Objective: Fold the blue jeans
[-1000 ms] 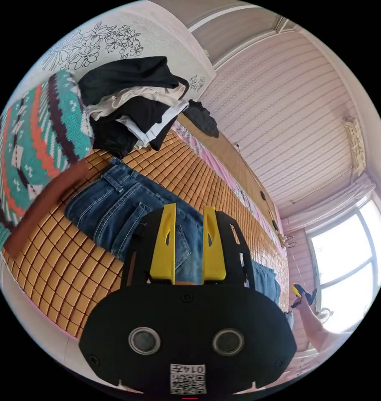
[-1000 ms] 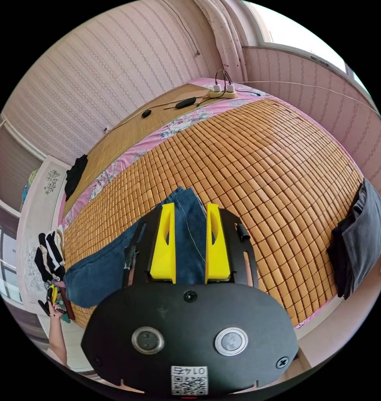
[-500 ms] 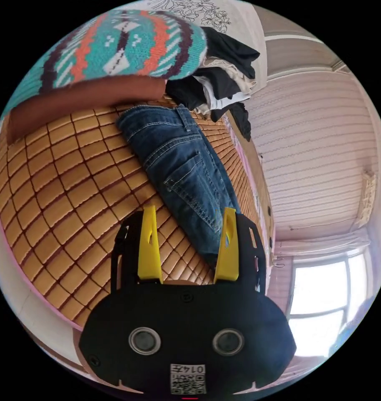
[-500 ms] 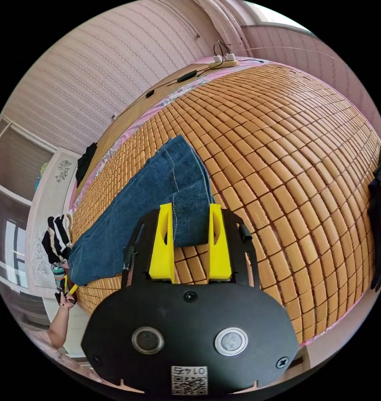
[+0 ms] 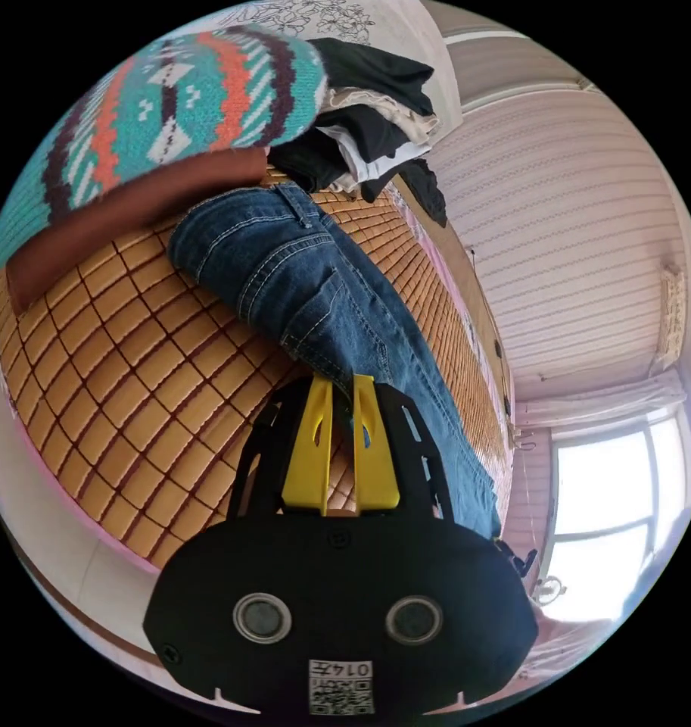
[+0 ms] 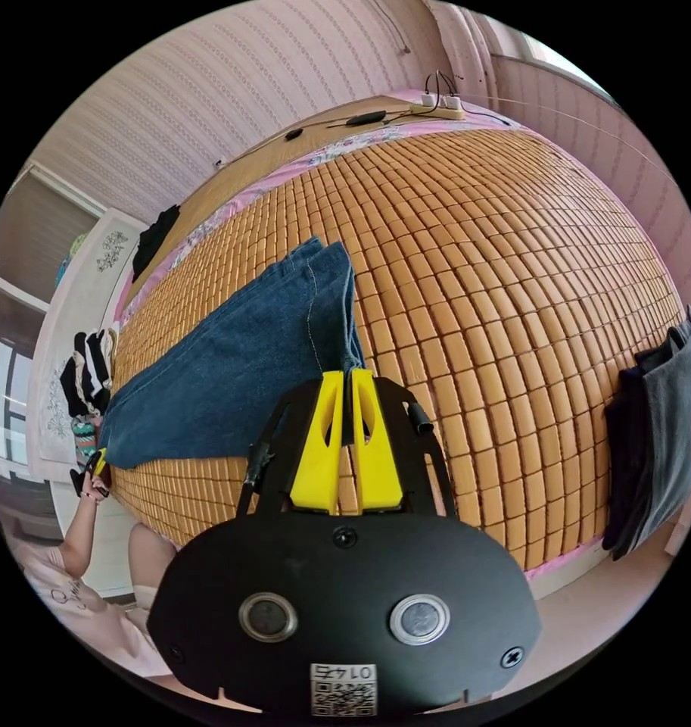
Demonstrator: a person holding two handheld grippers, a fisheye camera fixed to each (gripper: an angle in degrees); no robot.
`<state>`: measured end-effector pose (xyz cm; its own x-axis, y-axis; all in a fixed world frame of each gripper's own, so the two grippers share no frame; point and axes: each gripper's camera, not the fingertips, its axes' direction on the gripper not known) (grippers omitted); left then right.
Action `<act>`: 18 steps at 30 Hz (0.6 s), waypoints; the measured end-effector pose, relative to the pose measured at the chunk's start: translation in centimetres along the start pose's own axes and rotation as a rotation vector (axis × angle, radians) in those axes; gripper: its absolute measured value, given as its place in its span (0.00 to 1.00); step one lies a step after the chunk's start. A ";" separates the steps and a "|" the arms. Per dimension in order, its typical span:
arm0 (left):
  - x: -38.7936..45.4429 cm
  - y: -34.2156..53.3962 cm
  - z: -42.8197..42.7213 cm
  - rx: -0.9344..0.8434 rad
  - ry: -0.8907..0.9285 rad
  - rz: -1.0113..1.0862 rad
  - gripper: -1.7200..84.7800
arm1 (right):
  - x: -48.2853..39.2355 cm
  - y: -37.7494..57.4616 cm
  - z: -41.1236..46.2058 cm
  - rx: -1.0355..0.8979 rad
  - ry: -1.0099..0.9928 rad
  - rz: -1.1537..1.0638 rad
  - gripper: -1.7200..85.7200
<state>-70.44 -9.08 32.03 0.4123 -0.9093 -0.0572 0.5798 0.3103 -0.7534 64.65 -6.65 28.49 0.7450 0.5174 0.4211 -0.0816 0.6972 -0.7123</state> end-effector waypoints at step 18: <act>2.1 18.9 -5.9 -0.018 -0.317 0.481 0.10 | 0.3 12.1 -5.0 0.079 0.202 -0.028 0.12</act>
<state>-62.81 -6.78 13.83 0.8188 -0.5384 -0.1995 0.2638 0.6614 -0.7021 67.17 -0.54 17.14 0.8648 0.3924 0.3134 -0.1043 0.7509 -0.6522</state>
